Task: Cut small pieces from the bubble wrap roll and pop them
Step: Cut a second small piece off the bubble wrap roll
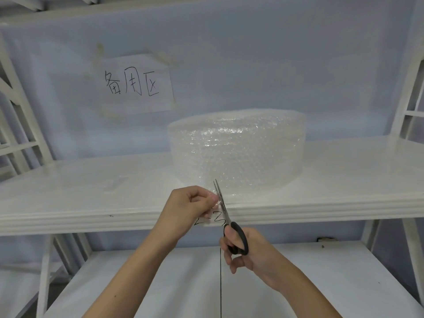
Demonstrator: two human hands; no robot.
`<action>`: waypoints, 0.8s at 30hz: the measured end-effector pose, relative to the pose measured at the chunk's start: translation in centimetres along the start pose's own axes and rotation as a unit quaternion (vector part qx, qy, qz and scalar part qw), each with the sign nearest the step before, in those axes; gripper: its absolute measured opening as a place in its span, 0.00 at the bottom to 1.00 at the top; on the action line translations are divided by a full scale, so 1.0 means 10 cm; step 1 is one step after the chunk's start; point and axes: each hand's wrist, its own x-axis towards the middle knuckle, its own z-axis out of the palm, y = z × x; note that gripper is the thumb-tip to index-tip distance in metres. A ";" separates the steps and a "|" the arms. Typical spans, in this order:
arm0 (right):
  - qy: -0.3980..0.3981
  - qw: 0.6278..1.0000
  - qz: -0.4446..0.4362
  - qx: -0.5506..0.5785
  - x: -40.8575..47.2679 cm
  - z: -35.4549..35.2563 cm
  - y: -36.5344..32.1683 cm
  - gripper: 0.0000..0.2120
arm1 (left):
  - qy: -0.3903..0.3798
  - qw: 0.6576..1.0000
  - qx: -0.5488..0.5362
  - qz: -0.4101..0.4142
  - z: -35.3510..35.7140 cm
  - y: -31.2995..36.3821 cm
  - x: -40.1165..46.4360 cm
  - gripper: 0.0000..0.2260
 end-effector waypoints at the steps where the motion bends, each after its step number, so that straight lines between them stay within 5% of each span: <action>1: -0.002 1.000 -0.002 -0.001 0.00 0.00 0.00 0.17 | -0.002 1.000 -0.002 -0.001 0.00 0.00 0.00 0.04; 24: 0.020 0.998 -0.042 -0.047 0.01 0.02 -0.19 0.21 | -0.082 0.996 0.039 0.009 -0.02 0.05 -0.13 0.04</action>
